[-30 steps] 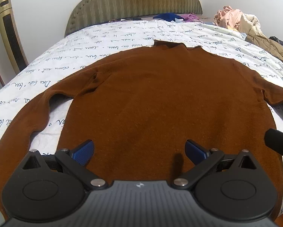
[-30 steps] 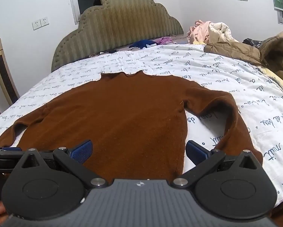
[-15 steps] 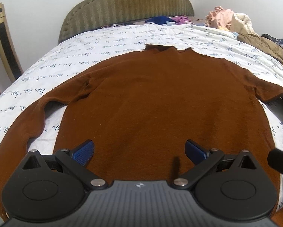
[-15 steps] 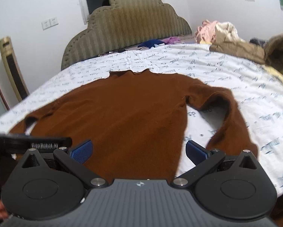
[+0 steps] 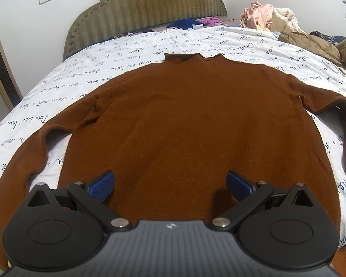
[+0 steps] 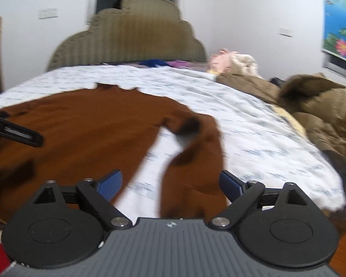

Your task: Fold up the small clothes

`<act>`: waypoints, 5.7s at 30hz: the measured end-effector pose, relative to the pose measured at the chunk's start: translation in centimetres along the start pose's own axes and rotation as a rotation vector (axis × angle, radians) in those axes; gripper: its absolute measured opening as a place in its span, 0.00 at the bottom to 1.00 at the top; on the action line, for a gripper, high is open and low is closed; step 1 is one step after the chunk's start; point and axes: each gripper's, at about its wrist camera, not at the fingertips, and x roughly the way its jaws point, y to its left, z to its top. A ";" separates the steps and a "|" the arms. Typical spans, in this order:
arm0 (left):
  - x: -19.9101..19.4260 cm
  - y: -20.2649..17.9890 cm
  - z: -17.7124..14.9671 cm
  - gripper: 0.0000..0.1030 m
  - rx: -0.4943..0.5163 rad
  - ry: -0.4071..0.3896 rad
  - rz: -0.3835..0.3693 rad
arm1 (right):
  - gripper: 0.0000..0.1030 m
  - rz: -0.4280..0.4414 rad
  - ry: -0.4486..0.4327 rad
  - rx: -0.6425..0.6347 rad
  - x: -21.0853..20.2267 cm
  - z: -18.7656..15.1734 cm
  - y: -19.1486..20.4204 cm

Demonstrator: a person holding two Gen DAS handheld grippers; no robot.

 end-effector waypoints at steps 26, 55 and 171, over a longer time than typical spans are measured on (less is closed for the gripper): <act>0.0 -0.6 0.0 1.00 0.023 0.007 0.012 | 0.10 -0.495 -0.362 -0.059 -3.1 7.3 -11.6; 0.2 -0.1 0.4 1.00 0.009 0.015 0.012 | 0.43 -0.137 -0.194 1.345 7.5 -10.2 -25.5; 3.5 7.1 0.8 1.00 -0.145 0.048 0.117 | 0.12 0.544 0.082 0.051 26.3 21.6 29.4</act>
